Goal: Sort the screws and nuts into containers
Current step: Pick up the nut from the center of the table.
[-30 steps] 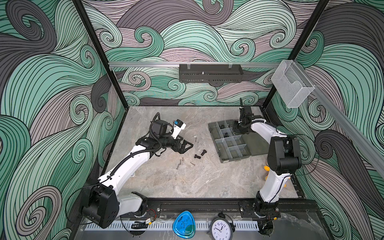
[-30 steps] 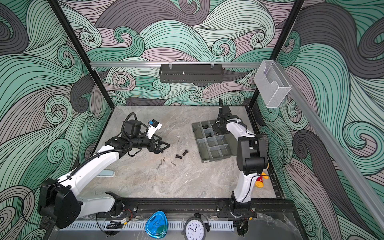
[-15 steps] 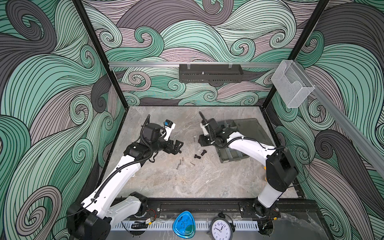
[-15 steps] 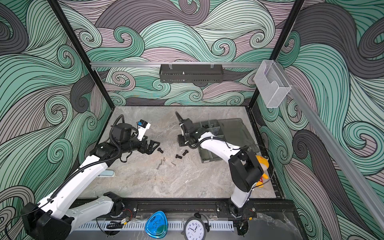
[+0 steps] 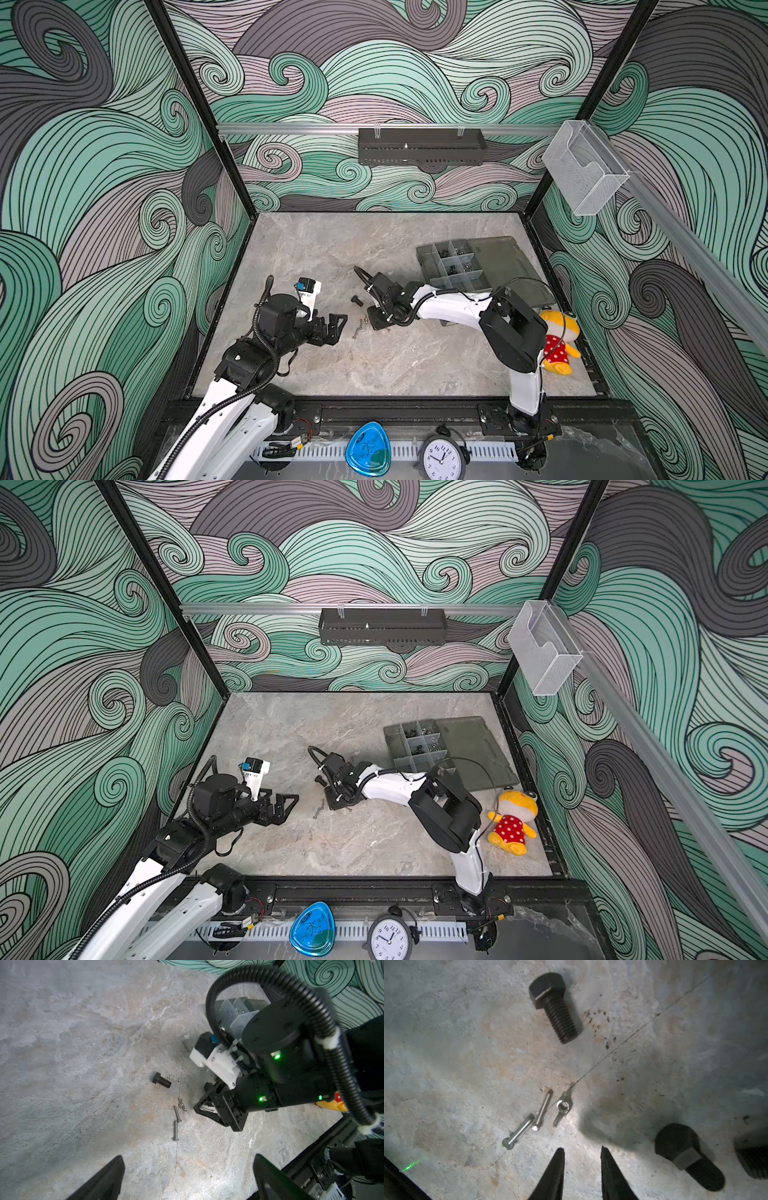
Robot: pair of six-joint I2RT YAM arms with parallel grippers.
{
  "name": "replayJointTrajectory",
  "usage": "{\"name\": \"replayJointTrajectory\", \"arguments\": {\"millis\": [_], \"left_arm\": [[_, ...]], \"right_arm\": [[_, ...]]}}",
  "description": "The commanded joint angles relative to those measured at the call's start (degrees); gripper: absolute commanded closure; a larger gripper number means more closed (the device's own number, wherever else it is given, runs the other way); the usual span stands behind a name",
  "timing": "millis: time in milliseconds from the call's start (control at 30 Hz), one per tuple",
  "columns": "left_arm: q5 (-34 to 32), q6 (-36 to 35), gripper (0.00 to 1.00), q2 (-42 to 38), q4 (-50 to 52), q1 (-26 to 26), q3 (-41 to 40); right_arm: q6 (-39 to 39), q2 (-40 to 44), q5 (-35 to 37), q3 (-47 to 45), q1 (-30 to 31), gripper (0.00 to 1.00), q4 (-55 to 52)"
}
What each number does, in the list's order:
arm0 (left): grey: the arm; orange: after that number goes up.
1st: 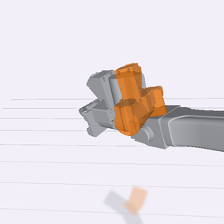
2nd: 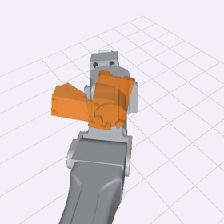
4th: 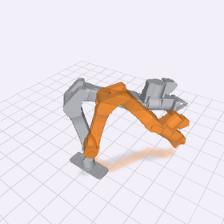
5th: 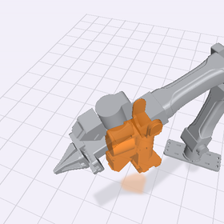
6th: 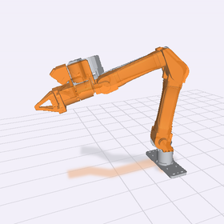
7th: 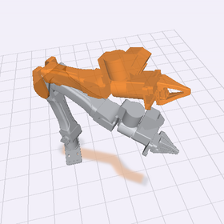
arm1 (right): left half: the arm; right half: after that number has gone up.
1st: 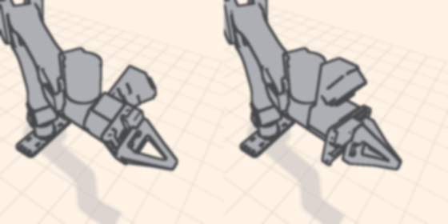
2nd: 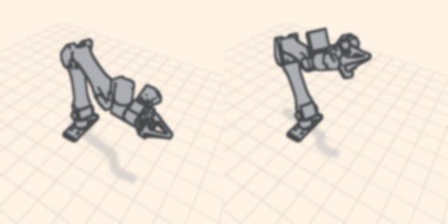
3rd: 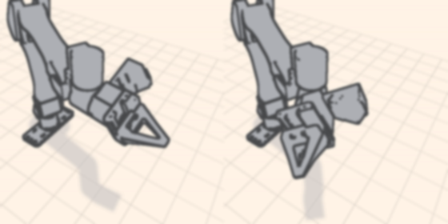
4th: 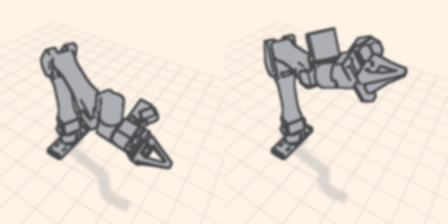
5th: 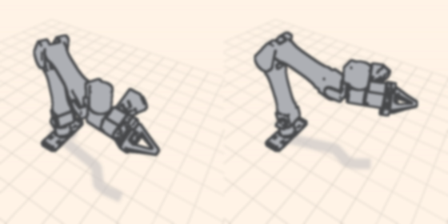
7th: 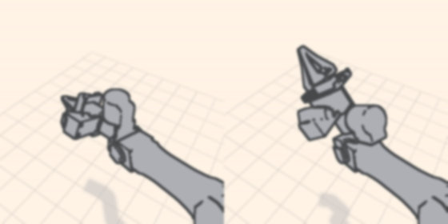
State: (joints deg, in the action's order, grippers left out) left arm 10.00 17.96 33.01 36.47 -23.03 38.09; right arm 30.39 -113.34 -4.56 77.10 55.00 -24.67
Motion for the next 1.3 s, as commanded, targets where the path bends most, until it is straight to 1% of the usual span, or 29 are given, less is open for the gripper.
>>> {"name": "replayJointTrajectory", "arguments": {"millis": [0, 133, 300, 500, 767, 933, 1033, 1100, 1267], "left_arm": [[-3.0, 0.9, 0.01, 0.0, 0.6, -0.1, 0.2], [-2.1, 0.6, 0.01, 1.0, 0.6, -0.1, 0.6], [-2.4, 0.3, 0.01, -0.2, 0.4, -0.1, 0.4], [-1.7, 0.2, 0.01, -2.0, -0.4, 0.0, -0.1], [-1.7, 0.1, 0.01, -2.3, -0.5, 0.0, -0.1], [-1.6, -0.2, 0.01, -2.0, -0.7, 0.0, 0.0], [-1.6, -0.3, 0.01, -1.8, -0.7, 0.0, 0.0], [-1.5, -0.3, 0.01, -1.7, -0.7, 0.0, 0.0], [-1.6, -0.3, 0.01, -1.4, -0.8, 0.0, -0.1]], "right_arm": [[1.8, -1.1, -0.6, 2.8, 1.0, 0.68, -0.7], [1.9, -2.4, -0.5, 4.3, 1.4, 0.68, -1.6], [2.9, -4.7, 1.0, 6.3, 1.4, 0.75, -4.3], [2.9, -6.5, 1.1, 7.3, 1.4, 0.77, -4.8], [3.3, -7.4, 2.9, 8.4, 1.4, 0.88, -6.2], [3.0, -8.0, 3.4, 9.3, 1.3, 0.89, -6.4], [2.8, -8.5, 3.7, 9.9, 1.3, 0.96, -6.9], [2.6, -8.2, 4.3, 9.8, 1.2, 0.99, -6.9], [1.2, -6.5, 5.1, 9.0, 0.8, 1.0, -6.4]]}}
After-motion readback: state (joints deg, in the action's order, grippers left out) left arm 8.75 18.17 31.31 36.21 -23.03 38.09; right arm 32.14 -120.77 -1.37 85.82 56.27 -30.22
